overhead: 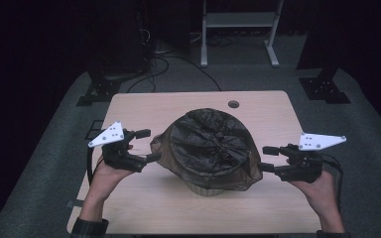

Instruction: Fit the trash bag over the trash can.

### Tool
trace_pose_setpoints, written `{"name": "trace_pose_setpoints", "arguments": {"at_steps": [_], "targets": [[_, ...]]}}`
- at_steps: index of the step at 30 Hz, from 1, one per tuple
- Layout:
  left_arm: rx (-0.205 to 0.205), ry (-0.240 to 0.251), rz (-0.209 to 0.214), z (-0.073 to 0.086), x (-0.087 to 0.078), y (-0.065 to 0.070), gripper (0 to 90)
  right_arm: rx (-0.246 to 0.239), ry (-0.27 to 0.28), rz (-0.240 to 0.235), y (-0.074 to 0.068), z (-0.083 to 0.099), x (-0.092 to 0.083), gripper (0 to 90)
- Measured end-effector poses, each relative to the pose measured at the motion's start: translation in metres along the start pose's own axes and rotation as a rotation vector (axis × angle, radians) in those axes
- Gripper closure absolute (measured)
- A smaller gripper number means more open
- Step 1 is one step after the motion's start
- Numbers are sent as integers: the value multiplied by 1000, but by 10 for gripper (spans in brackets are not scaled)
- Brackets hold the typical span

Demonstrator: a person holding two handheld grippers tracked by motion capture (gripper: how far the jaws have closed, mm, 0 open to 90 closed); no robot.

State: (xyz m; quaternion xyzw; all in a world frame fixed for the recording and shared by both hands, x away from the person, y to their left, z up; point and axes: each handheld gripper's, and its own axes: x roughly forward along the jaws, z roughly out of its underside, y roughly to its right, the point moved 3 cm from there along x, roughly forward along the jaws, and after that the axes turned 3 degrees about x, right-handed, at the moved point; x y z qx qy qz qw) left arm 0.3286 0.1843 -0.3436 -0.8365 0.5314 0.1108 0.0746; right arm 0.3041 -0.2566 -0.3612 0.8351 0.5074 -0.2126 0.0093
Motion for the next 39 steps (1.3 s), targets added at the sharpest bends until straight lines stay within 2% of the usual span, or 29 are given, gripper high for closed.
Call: {"name": "trace_pose_setpoints", "arguments": {"at_steps": [1,2,4,12,17,18,19,20,21,23,24,29,34,37,39], "targets": [[0,0,0,0,0,0,93,3,0,2,0,0,1,375],[5,-8,23,2,3,9,91,3,0,2,1,0,1,374],[5,-18,35,6,7,15,82,7,-2,3,2,1,2,374],[-5,-64,68,21,29,31,33,21,-3,4,4,5,2,374],[14,-91,45,23,37,34,47,29,-4,11,7,6,2,375],[33,-101,34,24,40,34,90,29,-3,11,7,6,2,376],[33,-101,34,24,40,34,138,29,-3,11,7,6,2,376],[34,-100,33,25,41,33,138,28,-1,10,7,6,2,378],[36,-102,32,25,42,32,248,29,-3,11,7,7,2,381],[36,-102,25,25,42,32,269,30,-4,12,7,7,2,382],[35,-96,25,24,41,31,333,30,-6,11,7,8,2,388],[35,-83,19,19,38,30,439,33,-4,13,9,9,3,397],[29,-71,31,15,35,29,677,35,-2,18,10,10,3,407],[25,-82,63,13,35,31,814,29,-2,10,10,9,5,411],[25,-84,68,13,35,31,891,26,-4,4,9,9,7,407]]}}
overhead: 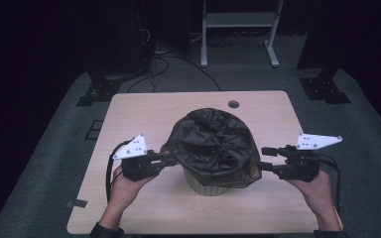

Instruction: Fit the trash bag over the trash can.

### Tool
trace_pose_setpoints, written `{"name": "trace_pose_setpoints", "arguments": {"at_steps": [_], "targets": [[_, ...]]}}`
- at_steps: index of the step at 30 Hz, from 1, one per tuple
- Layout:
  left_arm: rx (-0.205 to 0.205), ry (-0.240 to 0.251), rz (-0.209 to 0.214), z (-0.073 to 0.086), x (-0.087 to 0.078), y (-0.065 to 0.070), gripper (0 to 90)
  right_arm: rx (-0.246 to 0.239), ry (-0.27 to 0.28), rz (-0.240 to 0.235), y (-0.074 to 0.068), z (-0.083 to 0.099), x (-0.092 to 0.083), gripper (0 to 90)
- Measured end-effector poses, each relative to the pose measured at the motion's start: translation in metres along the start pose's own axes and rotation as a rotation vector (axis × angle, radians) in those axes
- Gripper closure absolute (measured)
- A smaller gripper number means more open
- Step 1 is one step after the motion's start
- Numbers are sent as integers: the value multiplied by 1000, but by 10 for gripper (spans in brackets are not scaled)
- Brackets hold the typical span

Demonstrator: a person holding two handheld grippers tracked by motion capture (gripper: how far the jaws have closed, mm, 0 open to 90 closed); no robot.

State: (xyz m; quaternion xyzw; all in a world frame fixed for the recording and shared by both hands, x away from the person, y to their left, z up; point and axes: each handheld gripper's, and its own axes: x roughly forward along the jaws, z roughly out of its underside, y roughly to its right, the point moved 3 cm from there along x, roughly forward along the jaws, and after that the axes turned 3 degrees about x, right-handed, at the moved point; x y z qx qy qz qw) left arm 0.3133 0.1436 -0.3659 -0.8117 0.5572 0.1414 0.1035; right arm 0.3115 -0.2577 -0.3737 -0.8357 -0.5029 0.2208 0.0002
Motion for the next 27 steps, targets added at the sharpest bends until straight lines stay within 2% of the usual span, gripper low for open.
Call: {"name": "trace_pose_setpoints", "arguments": {"at_steps": [4,6,9,10,11,14,15,18,19,22,23,25,27], "targets": [[4,-12,12,0,1,1,896,-1,-11,-25,-2,0,8,397],[9,-10,15,1,2,2,896,-1,-9,-54,-4,-1,14,535],[12,-14,19,1,1,2,896,-24,-21,-47,-7,-3,18,811],[12,-14,19,1,1,2,896,-22,-29,-48,-7,-3,19,875],[18,-31,19,2,1,3,896,-23,-33,-44,-7,-3,19,899],[21,-54,19,6,2,2,896,-10,-53,-43,-6,-1,21,900],[26,-82,9,11,4,2,897,-7,-70,-36,-5,2,21,900],[24,-119,2,20,5,-2,897,5,-91,-20,-1,10,21,900],[24,-119,2,20,5,-2,897,5,-91,-20,-1,10,21,900],[9,-146,2,29,6,-6,898,28,-102,-2,6,18,20,900],[3,-169,7,34,9,-7,898,31,-110,7,8,21,20,900],[-2,-174,10,36,10,-8,898,40,-123,16,12,25,21,900],[-16,-214,33,45,16,-9,898,59,-128,8,15,31,23,900]]}}
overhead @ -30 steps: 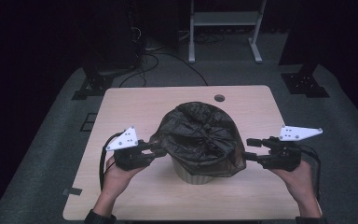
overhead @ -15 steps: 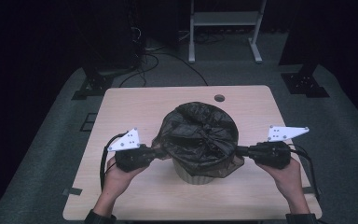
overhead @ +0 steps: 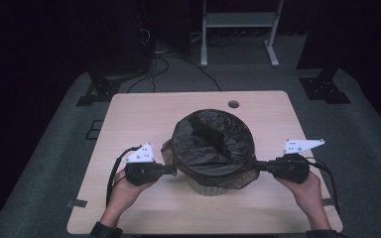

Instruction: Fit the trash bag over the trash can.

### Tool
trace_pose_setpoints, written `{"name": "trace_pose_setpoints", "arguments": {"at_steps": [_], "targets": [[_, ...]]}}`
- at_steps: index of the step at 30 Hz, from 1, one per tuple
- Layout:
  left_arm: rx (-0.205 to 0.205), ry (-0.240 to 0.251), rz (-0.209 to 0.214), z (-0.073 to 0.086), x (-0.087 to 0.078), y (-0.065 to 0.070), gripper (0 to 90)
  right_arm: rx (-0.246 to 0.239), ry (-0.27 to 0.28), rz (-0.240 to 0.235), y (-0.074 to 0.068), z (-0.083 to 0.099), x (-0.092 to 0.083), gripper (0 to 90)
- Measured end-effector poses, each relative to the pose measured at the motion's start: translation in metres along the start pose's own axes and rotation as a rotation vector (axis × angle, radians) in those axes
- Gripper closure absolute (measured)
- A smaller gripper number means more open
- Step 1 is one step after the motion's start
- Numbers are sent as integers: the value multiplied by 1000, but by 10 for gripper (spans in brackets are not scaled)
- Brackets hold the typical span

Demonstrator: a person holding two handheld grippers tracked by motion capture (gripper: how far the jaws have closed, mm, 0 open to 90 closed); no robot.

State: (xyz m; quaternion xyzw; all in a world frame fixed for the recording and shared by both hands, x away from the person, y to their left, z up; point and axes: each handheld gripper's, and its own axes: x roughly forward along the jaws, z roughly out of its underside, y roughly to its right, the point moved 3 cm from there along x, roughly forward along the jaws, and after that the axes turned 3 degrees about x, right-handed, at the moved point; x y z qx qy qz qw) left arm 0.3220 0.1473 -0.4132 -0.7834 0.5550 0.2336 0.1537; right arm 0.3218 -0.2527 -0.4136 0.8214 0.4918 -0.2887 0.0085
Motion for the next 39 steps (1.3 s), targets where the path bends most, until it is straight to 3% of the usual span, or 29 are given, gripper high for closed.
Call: {"name": "trace_pose_setpoints", "arguments": {"at_steps": [4,8,13,16,22,23,25,26,27,29,31,33,34,37,39], "targets": [[15,-66,12,8,7,3,898,4,-36,11,2,9,5,900],[-1,-87,8,16,10,0,898,22,-57,19,7,18,8,900],[-15,-150,-27,30,14,-8,898,25,-86,46,11,24,10,900],[-30,-219,-42,41,17,-14,898,33,-128,69,16,33,15,900],[-26,-263,-37,46,23,-16,896,39,-177,88,20,39,22,900],[-22,-259,-38,46,22,-16,896,39,-177,88,20,39,22,900],[-14,-220,-59,41,15,-16,780,22,-153,96,18,36,18,806],[-14,-220,-59,41,15,-16,733,22,-153,96,18,36,18,806],[-14,-179,-51,36,7,-16,667,25,-106,94,19,32,11,681],[-9,-156,-49,33,2,-16,620,28,-85,97,19,30,8,646],[14,-108,-50,24,-13,-15,446,24,-15,102,18,23,-4,516],[19,-83,-42,21,-19,-14,367,21,7,97,18,20,-8,500],[24,-61,-27,17,-26,-14,367,14,33,94,18,16,-12,483],[53,-14,-6,8,-42,-12,234,-2,122,73,15,-3,-27,448],[81,8,4,2,-55,-10,194,-16,138,73,13,-12,-30,448]]}}
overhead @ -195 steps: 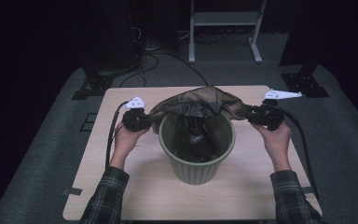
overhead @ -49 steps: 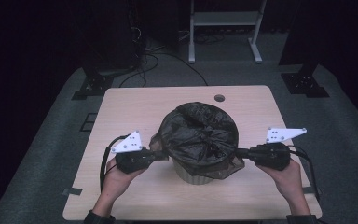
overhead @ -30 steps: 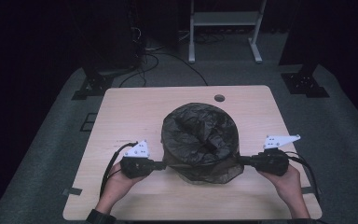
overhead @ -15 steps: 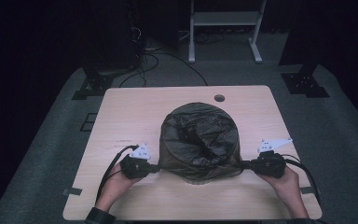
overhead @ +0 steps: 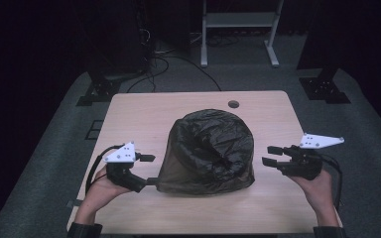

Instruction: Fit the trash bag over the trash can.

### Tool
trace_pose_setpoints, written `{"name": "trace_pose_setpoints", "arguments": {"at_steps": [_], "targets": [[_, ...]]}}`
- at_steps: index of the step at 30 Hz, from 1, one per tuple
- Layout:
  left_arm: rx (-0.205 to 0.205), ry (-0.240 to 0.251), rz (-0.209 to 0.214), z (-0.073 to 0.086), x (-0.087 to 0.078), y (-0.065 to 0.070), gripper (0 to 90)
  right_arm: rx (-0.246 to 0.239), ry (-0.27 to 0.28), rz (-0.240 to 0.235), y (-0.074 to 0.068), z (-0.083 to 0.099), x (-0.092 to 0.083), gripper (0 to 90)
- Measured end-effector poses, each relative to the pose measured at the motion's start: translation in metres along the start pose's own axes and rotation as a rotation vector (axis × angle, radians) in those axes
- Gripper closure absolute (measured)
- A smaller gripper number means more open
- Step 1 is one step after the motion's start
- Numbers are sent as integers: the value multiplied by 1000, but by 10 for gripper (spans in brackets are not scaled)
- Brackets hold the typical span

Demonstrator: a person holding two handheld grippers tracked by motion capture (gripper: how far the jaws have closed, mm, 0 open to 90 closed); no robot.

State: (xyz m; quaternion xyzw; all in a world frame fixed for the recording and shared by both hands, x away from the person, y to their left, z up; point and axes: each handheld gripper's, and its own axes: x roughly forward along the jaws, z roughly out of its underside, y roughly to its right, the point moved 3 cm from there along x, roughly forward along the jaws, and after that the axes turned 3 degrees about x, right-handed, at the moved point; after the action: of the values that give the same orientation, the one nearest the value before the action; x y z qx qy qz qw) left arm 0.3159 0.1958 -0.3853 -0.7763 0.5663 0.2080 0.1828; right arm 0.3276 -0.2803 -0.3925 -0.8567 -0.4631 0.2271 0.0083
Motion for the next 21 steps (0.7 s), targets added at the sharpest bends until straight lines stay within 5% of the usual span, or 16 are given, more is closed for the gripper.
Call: {"name": "trace_pose_setpoints", "arguments": {"at_steps": [6,10,14,19,21], "targets": [[4,53,-30,-11,-6,-2,189,-27,39,-12,-3,-25,-1,427],[11,72,-52,-20,7,-8,189,-27,66,-27,-3,-45,5,397],[22,54,-9,-28,34,-10,201,-31,77,-38,0,-73,21,395],[49,33,20,-27,48,-8,407,-26,59,-20,9,-93,43,431],[50,14,19,-25,55,-8,601,-7,30,-11,16,-101,60,526]]}}
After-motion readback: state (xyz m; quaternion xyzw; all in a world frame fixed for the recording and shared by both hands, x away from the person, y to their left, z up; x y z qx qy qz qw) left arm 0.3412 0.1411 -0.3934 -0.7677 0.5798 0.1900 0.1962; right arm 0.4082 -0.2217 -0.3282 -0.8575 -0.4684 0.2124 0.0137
